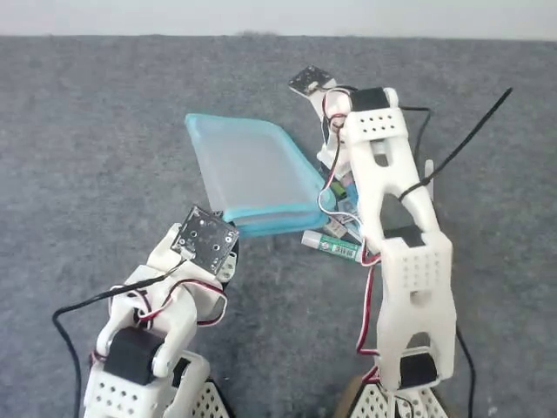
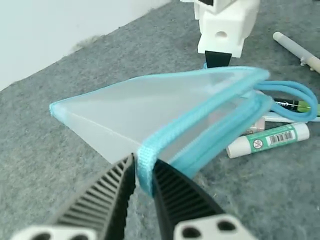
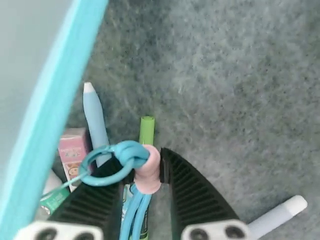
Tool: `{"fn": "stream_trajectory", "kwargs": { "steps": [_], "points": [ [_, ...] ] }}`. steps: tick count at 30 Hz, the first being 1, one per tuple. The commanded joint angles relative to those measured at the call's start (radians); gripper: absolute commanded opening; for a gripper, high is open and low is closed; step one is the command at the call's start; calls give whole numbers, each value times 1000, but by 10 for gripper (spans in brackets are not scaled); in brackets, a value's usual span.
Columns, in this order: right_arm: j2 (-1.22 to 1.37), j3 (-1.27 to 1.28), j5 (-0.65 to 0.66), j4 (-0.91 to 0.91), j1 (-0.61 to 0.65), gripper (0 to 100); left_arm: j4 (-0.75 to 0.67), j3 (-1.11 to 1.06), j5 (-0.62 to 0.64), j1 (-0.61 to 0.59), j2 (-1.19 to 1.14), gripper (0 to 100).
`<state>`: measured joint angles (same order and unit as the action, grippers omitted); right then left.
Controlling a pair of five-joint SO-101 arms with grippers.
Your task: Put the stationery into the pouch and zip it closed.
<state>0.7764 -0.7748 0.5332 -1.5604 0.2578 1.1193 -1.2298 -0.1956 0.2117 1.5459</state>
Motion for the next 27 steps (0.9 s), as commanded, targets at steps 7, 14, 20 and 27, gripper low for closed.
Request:
{"fn": "stream_trajectory", "kwargs": {
  "steps": [7, 14, 20, 27],
  "points": [
    [18, -413, -37, -245, -53, 65, -127, -71, -9, -137, 35, 9],
    [-117, -212, -49, -240, -50, 230, -241, -189, -9, -186, 34, 9],
    [-412, 123, -86, -239, -18, 234, -247, -200, -3, -187, 34, 9],
    [-743, 664, -91, -117, -18, 234, -308, -243, 66, -196, 34, 10]
  ]
}}
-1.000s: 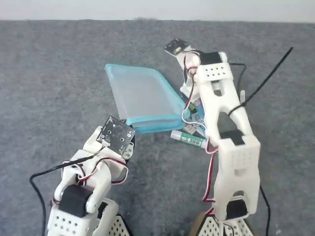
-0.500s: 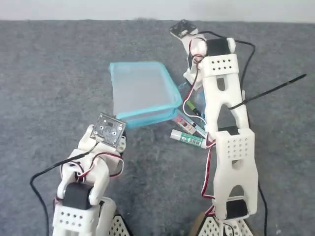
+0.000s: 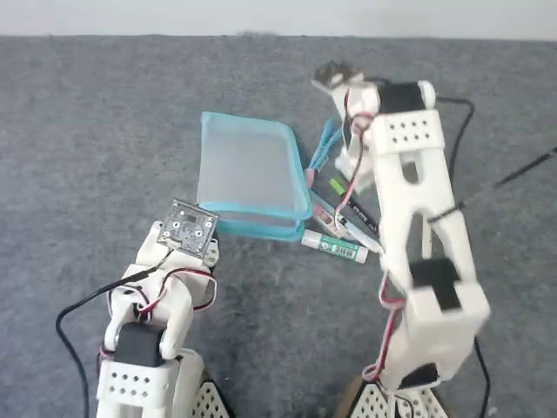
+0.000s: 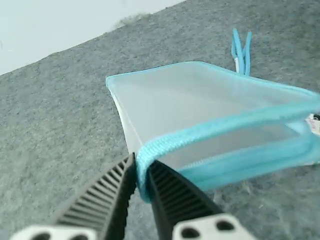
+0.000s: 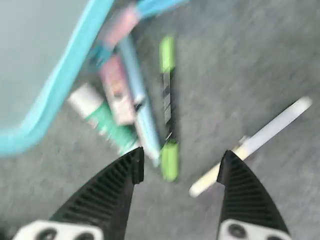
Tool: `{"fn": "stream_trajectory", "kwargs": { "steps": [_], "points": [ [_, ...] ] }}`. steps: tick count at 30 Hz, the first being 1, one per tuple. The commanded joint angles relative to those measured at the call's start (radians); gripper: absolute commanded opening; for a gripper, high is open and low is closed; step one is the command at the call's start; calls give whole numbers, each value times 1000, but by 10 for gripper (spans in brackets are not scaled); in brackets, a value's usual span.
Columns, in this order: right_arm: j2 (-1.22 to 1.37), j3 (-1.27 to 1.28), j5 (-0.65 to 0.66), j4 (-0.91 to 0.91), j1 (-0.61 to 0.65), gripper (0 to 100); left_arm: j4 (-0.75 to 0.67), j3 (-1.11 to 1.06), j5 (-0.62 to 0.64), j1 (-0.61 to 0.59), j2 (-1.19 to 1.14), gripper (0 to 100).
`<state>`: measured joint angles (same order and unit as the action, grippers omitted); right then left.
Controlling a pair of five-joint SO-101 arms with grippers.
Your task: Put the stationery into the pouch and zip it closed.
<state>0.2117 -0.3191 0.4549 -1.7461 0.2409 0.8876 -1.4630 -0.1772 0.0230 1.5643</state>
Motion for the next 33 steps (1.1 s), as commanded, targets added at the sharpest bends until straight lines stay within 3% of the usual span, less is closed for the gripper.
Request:
{"fn": "stream_trajectory", "kwargs": {
  "steps": [1, 5, 9, 18, 24, 33],
  "points": [
    [-217, 290, -12, 127, -15, 234, -95, -21, 60, -9, 15, 10],
    [-318, 578, -9, 317, -38, 234, -112, -25, 133, -60, 15, 10],
    [-317, 704, -43, 430, -39, 233, -112, -13, 170, -112, 15, 11],
    [-217, 727, 3, 501, -174, 234, -129, -44, 192, -103, 15, 11],
    [-81, 755, 6, 593, -180, 232, -143, -59, 192, -97, 15, 11],
    [-27, 752, 5, 595, -186, 231, -143, -59, 192, -97, 15, 11]
  ]
}}
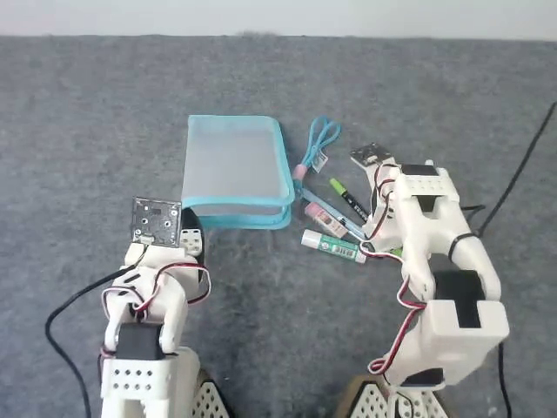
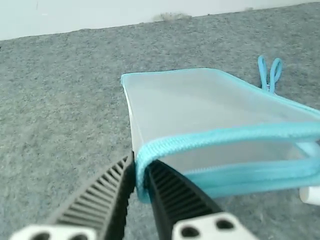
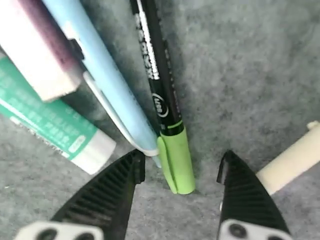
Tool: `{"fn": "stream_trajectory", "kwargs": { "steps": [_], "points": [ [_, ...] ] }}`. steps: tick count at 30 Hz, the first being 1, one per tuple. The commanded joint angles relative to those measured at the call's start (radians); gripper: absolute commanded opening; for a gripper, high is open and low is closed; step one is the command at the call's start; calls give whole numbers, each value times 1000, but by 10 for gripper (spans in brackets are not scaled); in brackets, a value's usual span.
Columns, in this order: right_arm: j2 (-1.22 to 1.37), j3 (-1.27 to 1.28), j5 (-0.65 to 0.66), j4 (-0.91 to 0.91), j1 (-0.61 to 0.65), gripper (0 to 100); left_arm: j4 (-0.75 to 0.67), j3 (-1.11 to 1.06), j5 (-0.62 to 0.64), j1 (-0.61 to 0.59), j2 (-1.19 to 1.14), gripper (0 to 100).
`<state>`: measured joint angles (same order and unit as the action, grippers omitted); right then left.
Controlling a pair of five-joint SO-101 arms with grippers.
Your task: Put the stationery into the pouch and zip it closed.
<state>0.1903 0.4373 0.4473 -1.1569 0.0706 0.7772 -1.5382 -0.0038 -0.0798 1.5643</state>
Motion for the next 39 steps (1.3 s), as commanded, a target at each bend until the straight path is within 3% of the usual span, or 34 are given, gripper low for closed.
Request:
{"fn": "stream_trajectory", "kwargs": {
  "steps": [1, 4, 10, 17, 27, 33, 39],
  "points": [
    [-4, -2, 12, 5, -16, 230, -32, 16, 18, 6, 15, 11],
    [-5, -2, 14, 5, -18, 209, -34, 16, 18, 6, 15, 12],
    [-7, 0, 14, 2, -56, 2, -35, 16, 18, 6, 15, 12],
    [-53, -43, 6, -96, -133, 7, -37, 13, 17, 6, 15, 12],
    [-340, -71, 5, -277, -110, 7, -37, 13, 17, 6, 15, 12],
    [-568, -66, 14, -418, 19, 7, -38, 12, 17, 6, 15, 12],
    [-766, -66, 61, -593, 283, 7, -38, 12, 17, 6, 17, 12]
  ]
}}
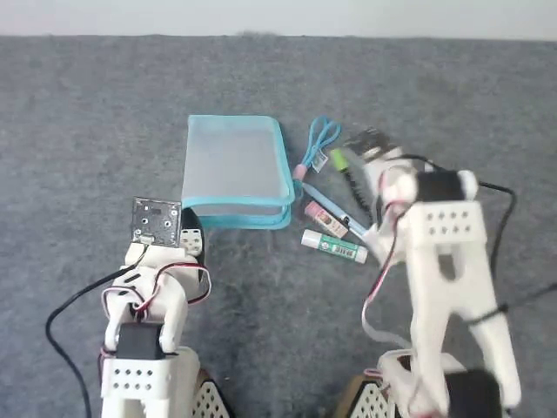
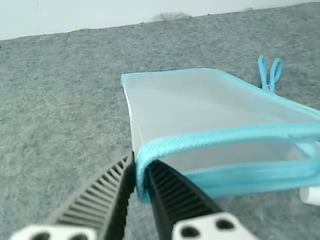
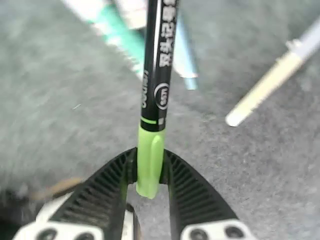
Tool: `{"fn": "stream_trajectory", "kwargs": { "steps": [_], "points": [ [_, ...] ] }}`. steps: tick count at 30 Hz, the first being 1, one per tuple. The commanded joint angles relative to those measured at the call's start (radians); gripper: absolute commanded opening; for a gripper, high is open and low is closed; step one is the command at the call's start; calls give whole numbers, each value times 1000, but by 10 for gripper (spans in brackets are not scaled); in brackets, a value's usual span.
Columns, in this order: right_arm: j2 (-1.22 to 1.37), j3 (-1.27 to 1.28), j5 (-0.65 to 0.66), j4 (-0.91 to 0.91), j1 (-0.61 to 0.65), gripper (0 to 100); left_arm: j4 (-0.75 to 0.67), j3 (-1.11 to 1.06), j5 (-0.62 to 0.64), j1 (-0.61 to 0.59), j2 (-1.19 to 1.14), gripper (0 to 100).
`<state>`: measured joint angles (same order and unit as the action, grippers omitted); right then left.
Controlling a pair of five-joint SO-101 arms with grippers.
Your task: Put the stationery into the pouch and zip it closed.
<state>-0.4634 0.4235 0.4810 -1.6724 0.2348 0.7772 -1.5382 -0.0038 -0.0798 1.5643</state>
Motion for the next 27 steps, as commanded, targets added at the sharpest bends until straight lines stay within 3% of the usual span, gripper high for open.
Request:
{"fn": "stream_trajectory", "kwargs": {
  "steps": [1, 4, 12, 24, 27],
  "points": [
    [-134, -51, 28, -97, 160, 7, -38, 12, 17, 6, 17, 12],
    [-154, -49, 28, -117, 240, 7, -38, 12, 17, 6, 17, 12],
    [-48, -15, 78, -114, 302, 7, -38, 12, 17, 6, 17, 12],
    [114, -20, 37, -30, 300, 7, -38, 12, 17, 6, 17, 12],
    [137, -54, -31, -4, 300, 7, -38, 12, 17, 6, 17, 12]
  ]
}}
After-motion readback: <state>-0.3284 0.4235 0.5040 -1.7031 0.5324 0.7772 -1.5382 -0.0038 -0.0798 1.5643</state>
